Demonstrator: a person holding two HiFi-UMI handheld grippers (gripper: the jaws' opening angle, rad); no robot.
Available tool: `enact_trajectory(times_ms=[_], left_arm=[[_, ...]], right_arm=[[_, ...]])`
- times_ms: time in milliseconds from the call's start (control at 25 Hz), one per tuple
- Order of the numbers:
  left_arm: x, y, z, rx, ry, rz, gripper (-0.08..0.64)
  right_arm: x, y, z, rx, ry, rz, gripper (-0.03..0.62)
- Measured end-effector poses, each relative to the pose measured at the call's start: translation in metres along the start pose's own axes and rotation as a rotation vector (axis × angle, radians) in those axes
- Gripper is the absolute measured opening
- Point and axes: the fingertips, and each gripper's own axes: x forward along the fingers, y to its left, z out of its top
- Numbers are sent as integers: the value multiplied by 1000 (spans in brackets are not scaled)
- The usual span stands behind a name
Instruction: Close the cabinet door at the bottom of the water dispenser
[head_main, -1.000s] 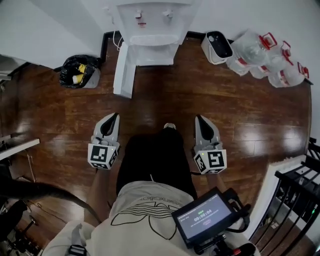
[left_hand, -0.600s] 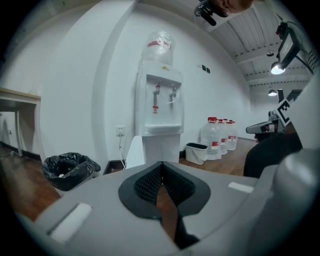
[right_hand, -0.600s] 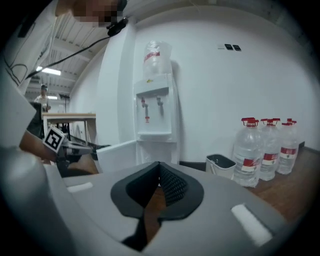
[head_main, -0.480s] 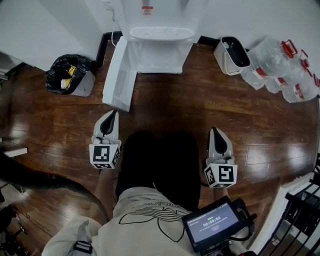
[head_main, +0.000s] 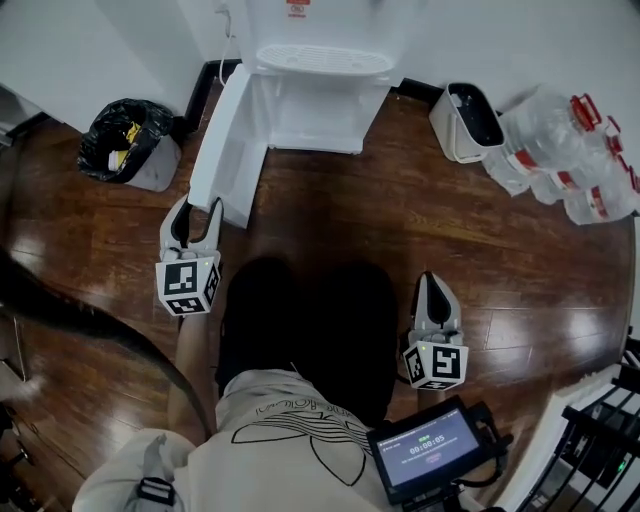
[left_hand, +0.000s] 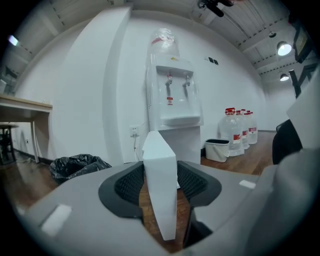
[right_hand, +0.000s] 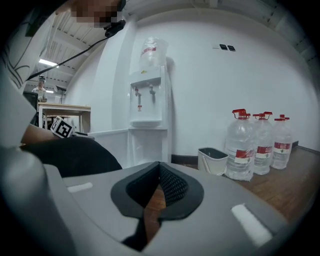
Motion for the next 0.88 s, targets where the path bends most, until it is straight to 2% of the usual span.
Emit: enact_trajectory(times_ms=[80,160,280,320,360,400,440,520,560,680,760,800,880], left_arm=[[6,-8,3,8,-3,0,210],[8,-29,7,31,-11,-48,233],[14,-79,14,70,-44,-227,246],[16,-96,17,62,-63,-291,232],[18,-112,19,43,-82,-348,162],[18,-126,20,19,-96,-399,126],[15,-139,21,5,-103,-448,112],[8,-159,18,27,-95,-525,20],[4,-164,16,44,-85,-550,20],[-2,-163,11,24,-60,-566,20],[-5,-152,8,1,-58,-532,20],[-7,-145,4,-5,-55,-510,20],[-17,-131,-3,-2,-36,-472,20]], right_arm=[[-4,-6,-5,-1,11,-18,5],[-5,-15,-11,8,26,-39,5],[1,-25,-17,17,33,-55,5],[5,-27,-17,19,29,-50,5],[9,-26,-17,21,22,-38,5],[14,-23,-17,26,15,-18,5],[19,-18,-15,32,7,9,5],[33,-3,-8,39,-14,75,5],[40,5,-3,37,-26,107,6],[66,27,10,46,-34,224,15],[82,44,14,67,-12,318,128],[90,53,15,63,-2,355,153],[105,71,21,29,1,401,160]])
